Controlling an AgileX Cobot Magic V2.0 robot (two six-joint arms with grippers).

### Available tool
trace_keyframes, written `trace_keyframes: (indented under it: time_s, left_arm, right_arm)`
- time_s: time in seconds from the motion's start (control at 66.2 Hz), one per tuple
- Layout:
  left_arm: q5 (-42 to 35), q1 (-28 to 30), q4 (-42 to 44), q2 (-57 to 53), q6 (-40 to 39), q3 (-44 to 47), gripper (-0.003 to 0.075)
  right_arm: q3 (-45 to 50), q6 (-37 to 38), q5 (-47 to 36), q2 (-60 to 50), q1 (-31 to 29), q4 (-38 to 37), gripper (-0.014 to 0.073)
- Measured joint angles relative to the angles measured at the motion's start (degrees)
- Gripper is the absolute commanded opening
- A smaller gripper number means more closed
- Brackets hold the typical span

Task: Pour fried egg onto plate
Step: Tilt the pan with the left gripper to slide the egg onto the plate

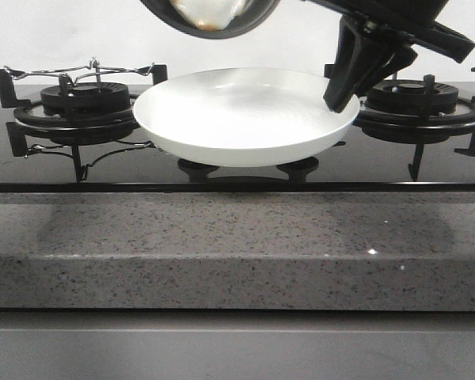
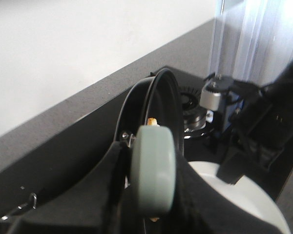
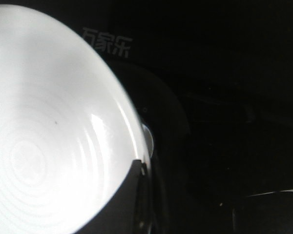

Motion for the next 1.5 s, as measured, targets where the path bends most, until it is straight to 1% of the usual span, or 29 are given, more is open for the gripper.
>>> trace_keyframes:
  time_s: [0.136,0.227,0.649,0.77,0.891,0.997,1.072,1.208,1.269,1.344,1.42,1.495]
  left_arm:
    - [-1.6,-4.3,6.6,0.0,1.5,0.0,-0.002]
    - [-2.2,-5.4,8.0,0.0,1.8,0.0,-0.002]
    - [-3.9,-5.6,8.7,0.0,2.0,0.0,-0.002]
    - [-4.1,-3.9,8.4,0.0,1.0,0.0,-0.002]
    - [-5.9,1.2,8.1,0.0,-4.3,0.0,-0.002]
    - [-6.5,8.7,3.8,0.3,-8.6,0.0,-0.002]
    - [-5.6,13.9,-1.9,1.2,-10.1,-0.1,-0.002]
    - [-1.9,24.0,-15.8,4.8,-11.0,0.0,-0.002]
    - [1.4,28.1,-22.2,7.3,-11.4,0.0,-0.002]
    - [4.7,32.2,-27.8,10.8,-13.4,0.0,-0.002]
    - [7.5,34.9,-31.0,14.3,-15.9,0.0,-0.002]
    - [10.0,37.1,-32.4,18.1,-18.8,0.0,-0.002]
  right_arm:
    - [0.0,0.0,0.0,0.0,0.0,0.0,-0.011]
    - [0.0,0.0,0.0,0.0,0.0,0.0,-0.011]
    - [0.0,-0.2,0.2,0.0,0.0,-0.2,-0.011]
    - [0.0,-0.2,0.2,0.0,0.0,-0.2,-0.011]
    - [0.0,-0.2,0.2,0.0,0.0,-0.2,-0.011]
    - [0.0,-0.2,0.2,0.0,0.0,-0.2,-0.011]
    - [0.0,-0.3,0.2,0.0,0.0,-0.2,-0.011]
    - [0.0,-0.3,0.2,0.0,0.0,-0.2,-0.011]
    - [0.0,-0.3,0.2,0.0,0.0,-0.2,-0.011]
    - [0.0,-0.3,0.2,0.0,0.0,-0.2,-0.011]
    - [0.0,-0.3,0.2,0.0,0.0,-0.2,-0.011]
    - [0.0,-0.3,0.2,0.0,0.0,-0.2,-0.011]
